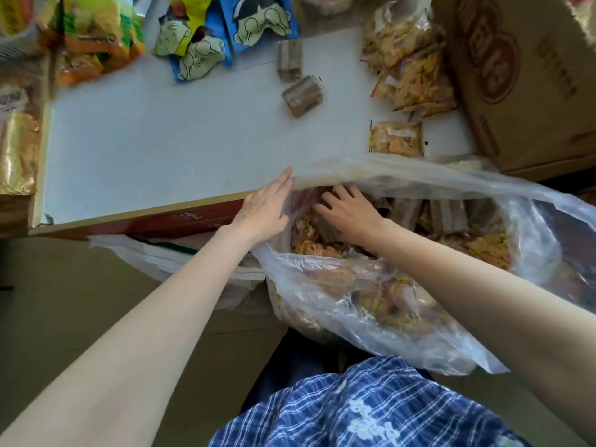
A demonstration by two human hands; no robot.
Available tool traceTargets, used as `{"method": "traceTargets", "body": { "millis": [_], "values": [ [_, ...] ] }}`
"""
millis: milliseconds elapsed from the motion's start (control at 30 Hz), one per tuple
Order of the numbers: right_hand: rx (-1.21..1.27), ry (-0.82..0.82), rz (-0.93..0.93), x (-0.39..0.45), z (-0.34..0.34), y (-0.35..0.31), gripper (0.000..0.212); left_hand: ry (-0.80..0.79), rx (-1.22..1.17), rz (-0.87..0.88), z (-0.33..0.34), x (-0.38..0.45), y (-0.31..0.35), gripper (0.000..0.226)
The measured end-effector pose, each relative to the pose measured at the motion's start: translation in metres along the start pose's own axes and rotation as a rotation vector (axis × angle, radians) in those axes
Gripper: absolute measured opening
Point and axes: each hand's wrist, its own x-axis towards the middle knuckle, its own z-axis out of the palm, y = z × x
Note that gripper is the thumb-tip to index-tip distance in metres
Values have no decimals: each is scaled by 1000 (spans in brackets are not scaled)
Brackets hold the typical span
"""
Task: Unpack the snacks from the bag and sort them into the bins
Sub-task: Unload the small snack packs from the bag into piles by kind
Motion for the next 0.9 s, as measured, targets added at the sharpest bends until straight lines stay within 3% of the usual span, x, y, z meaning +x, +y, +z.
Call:
{"method": "traceTargets", "body": {
  "millis": [167,267,367,433,500,567,700,800,900],
  "values": [
    [119,75,-67,-26,1,17,51,7,-71,12,6,-1,-8,74],
    [283,24,-108,-36,-8,8,34,16,-126,19,13,1,-10,74],
    [466,-13,-85,-37,-37,6,32,14,-165,27,16,7,-14,73],
    [724,157,59,-32,-73,16,33,16,-185,41,17,11,-18,73],
    [922,408,322,-17,-102,32,33,9,-255,34,19,11,-19,72],
    [1088,514,602,11,-114,47,30,13,-318,39,21,7,-18,69],
    [1761,360,983,73,-91,56,27,15,-325,53,17,-6,-13,69],
    [1841,332,1087,105,-71,54,26,6,-331,39,15,-13,-12,67],
    [1830,294,924,112,-90,47,57,26,-338,41,14,-15,-13,66]
  ]
}}
